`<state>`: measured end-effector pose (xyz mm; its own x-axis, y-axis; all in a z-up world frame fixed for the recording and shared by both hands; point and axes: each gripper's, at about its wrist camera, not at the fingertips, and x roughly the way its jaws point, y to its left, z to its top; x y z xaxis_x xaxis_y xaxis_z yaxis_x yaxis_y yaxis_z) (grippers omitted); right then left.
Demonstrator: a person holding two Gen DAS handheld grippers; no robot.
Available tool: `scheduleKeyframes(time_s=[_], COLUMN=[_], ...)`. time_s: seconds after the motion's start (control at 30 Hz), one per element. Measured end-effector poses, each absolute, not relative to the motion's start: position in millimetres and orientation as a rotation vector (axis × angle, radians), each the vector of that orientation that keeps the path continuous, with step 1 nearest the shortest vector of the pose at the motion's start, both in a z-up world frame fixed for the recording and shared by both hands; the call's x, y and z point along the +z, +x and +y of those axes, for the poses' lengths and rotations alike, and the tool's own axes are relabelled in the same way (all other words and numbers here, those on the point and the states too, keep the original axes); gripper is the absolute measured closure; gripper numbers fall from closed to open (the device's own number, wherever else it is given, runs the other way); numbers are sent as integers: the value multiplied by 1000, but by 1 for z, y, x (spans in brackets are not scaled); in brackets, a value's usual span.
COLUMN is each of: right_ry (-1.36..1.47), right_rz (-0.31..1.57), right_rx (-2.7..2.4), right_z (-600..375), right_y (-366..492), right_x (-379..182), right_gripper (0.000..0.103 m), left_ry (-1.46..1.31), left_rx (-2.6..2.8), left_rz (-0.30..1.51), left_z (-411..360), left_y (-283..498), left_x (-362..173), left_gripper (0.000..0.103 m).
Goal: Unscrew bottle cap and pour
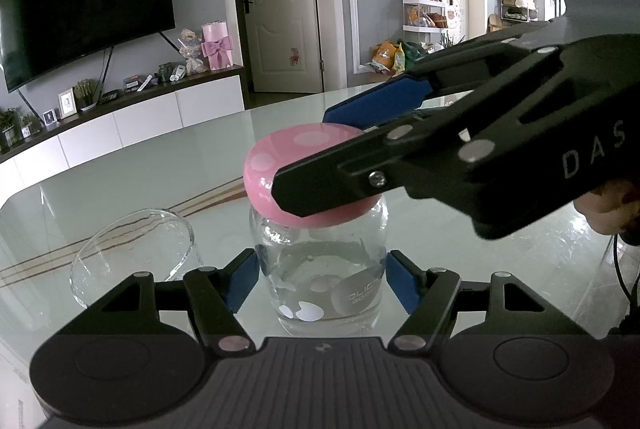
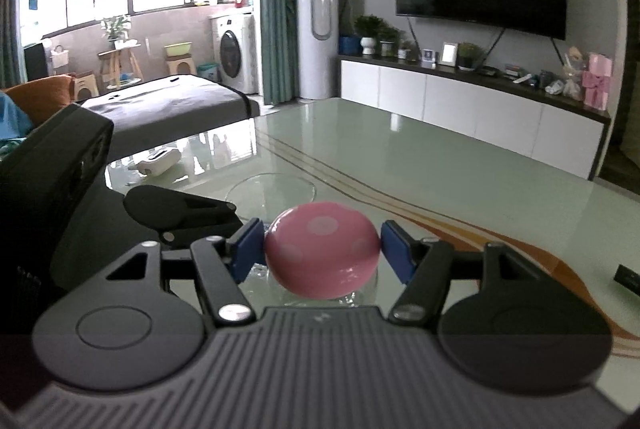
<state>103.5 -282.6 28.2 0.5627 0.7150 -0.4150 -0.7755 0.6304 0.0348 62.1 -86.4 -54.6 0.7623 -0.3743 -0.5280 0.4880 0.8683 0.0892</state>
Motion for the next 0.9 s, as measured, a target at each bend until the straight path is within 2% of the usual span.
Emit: scheduleKeyframes(time_s=[0.9], right_ry=[-212], right_rz=[408], right_rx=[1018], right_z=[-290], right_y=[108], right_x=[38], right_gripper=[38], left_ry=[228], left_rx=[-474], left_rz=[523], left_z=[-85], left_y=[62], left_x=[-54], left_gripper=[30])
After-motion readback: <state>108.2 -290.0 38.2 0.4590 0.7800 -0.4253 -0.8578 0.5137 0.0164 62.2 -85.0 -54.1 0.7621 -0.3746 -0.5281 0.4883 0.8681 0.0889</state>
